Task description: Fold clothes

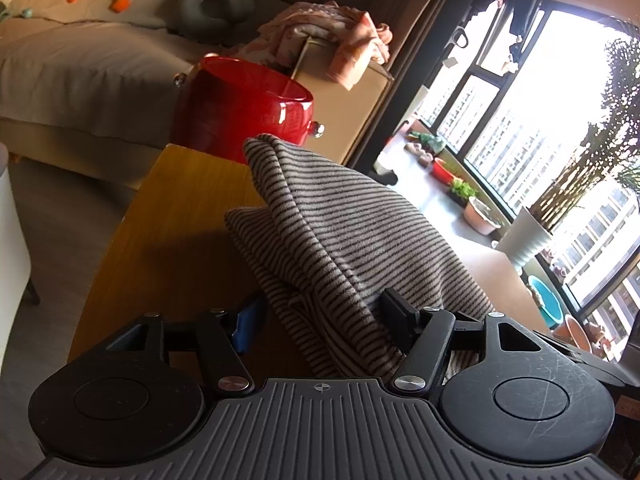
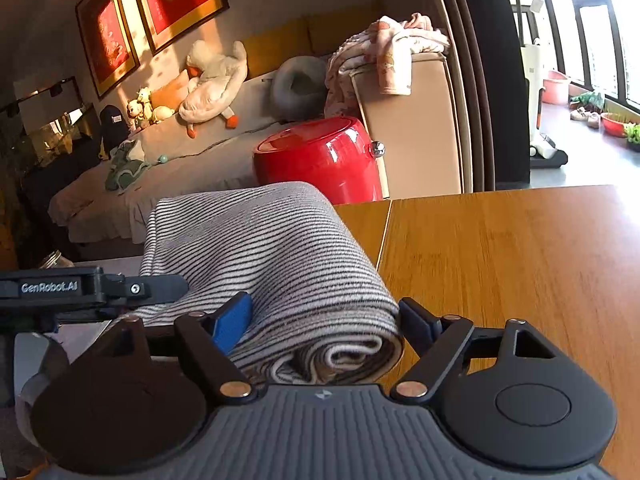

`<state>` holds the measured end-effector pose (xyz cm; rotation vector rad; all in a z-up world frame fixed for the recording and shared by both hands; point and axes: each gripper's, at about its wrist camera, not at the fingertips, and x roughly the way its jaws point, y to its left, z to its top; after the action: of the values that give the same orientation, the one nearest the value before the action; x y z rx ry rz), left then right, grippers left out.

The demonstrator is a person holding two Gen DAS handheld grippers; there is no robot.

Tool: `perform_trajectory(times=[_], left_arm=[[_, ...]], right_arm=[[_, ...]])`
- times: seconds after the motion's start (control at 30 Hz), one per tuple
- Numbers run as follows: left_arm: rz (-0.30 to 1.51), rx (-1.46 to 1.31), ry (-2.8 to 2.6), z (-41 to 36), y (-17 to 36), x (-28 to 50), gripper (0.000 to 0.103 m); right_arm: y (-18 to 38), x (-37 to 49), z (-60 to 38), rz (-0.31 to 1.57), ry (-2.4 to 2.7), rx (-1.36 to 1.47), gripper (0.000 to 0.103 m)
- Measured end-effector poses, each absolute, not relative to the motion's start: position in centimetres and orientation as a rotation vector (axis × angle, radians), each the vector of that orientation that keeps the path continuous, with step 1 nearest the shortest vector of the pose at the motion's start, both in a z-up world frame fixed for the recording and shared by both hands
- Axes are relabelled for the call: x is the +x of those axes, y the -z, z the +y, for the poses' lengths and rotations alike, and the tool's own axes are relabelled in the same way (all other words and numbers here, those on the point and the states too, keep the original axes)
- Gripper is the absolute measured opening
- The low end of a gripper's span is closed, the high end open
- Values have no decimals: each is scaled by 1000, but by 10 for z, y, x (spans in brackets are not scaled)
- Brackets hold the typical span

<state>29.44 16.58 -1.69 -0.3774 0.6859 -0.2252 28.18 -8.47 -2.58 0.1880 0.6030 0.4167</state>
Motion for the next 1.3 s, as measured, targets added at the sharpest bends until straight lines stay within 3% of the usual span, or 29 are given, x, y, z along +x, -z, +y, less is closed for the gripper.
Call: perform_trajectory(times=[0.87, 1.3], left_arm=[[683, -351, 206, 166, 11, 285, 63], [671, -362, 166, 162, 8, 266, 68]], right_arm=[[27, 262, -85, 620, -427, 219, 80], [29, 252, -95, 624, -370, 265, 101]])
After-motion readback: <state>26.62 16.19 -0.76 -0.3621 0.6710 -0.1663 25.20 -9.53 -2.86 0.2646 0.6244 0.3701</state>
